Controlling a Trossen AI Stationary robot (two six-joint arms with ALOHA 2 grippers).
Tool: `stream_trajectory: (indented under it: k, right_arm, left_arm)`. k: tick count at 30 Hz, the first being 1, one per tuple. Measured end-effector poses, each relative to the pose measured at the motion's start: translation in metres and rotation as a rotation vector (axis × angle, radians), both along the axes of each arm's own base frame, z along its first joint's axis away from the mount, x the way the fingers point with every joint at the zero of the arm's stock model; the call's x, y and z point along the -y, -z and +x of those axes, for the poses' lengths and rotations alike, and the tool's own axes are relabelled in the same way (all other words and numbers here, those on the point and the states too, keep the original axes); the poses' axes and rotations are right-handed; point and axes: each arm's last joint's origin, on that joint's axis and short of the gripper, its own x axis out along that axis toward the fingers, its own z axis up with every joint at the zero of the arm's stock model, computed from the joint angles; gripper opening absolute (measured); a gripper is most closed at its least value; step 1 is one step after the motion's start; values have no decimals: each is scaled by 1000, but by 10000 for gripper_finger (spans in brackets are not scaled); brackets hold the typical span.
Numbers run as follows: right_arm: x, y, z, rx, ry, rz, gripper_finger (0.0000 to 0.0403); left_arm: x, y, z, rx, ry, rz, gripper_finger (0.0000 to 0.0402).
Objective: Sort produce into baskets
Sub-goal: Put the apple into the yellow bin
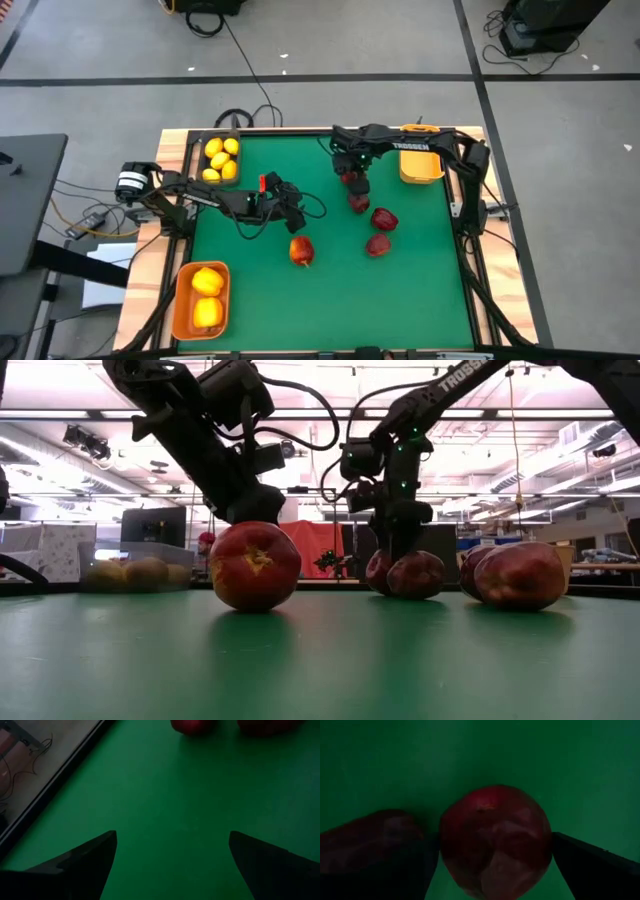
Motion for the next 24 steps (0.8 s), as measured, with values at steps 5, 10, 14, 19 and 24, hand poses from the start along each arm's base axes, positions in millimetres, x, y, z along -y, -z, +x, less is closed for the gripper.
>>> stream_trajectory:
  k: [5,10,14,19,24]
  right_arm:
    - [5,4,-2,49,27,16,347]
    - [7,5,-1,74,43,9,317]
    - [5,1,-1,63,84,-20,315]
    - [-4,-25,-12,42,93,-82,316]
    - [-11,-53,-30,48,152,-74,316]
  left_arm:
    - [0,0,0,22,-19,-15,391]
    - [0,-1,1,41,-27,-22,391]
    - [0,1,1,30,-24,-18,391]
    - [2,13,3,-16,-26,-21,391]
    - [2,38,6,-73,-68,-46,391]
